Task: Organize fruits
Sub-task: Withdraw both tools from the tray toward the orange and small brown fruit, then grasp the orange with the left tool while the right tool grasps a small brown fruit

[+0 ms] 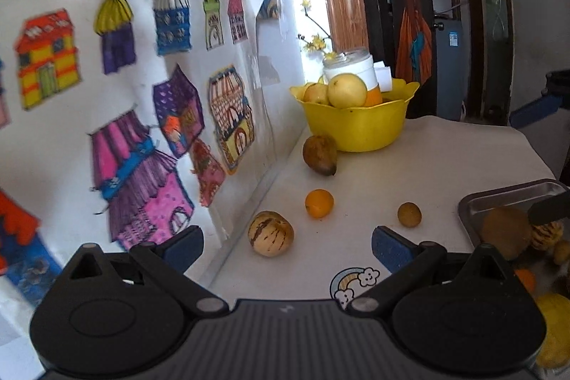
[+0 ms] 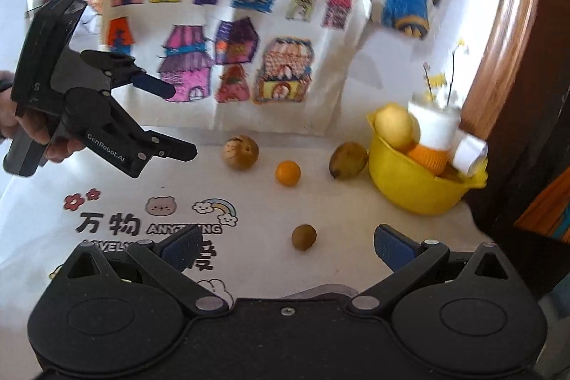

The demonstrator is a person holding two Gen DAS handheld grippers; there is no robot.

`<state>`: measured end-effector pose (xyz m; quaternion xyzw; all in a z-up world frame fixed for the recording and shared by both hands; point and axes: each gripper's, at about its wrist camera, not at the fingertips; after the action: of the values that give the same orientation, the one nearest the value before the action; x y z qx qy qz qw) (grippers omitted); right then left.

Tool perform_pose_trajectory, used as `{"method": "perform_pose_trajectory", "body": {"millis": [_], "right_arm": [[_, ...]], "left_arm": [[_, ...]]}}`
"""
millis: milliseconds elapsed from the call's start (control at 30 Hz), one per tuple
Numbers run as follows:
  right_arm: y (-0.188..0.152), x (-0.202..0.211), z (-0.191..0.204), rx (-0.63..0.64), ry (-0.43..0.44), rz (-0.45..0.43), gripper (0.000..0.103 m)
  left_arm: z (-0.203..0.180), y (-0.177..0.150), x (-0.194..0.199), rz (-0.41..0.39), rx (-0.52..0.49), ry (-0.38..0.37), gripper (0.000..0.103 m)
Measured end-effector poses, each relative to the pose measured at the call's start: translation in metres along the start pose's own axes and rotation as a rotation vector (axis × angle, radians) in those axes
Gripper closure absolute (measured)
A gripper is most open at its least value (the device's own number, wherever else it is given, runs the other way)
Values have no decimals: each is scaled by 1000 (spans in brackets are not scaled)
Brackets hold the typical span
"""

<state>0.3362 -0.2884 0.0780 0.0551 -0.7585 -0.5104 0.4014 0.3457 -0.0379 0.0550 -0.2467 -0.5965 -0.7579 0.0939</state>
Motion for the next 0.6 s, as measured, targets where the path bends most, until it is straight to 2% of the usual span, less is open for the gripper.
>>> {"method": "perform_pose_trajectory", "body": {"millis": [167, 333, 500, 600], "right_arm": [[-6, -22, -15, -39, 12, 13, 1], [-9, -46, -16, -19, 22, 40, 1], [-12, -74, -14, 41, 19, 77, 4], [-13, -87, -17, 56, 24, 98, 10]], "left_arm": [[-6, 5, -24, 4, -22, -16, 0], [-16, 14, -59, 27, -54, -33, 0], [-16, 22, -95, 88, 13, -49, 0], [-16, 26, -111, 106, 36, -61, 1]]}}
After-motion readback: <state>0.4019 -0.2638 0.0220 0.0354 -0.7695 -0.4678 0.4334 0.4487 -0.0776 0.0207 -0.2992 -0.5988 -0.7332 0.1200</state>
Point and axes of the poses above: each gripper's, at about its wrist camera, not at the fingertips, and x roughly against the way its jaws point, z to its left, y to its top, and after that the axes turned 3 degrees about -z, right-handed
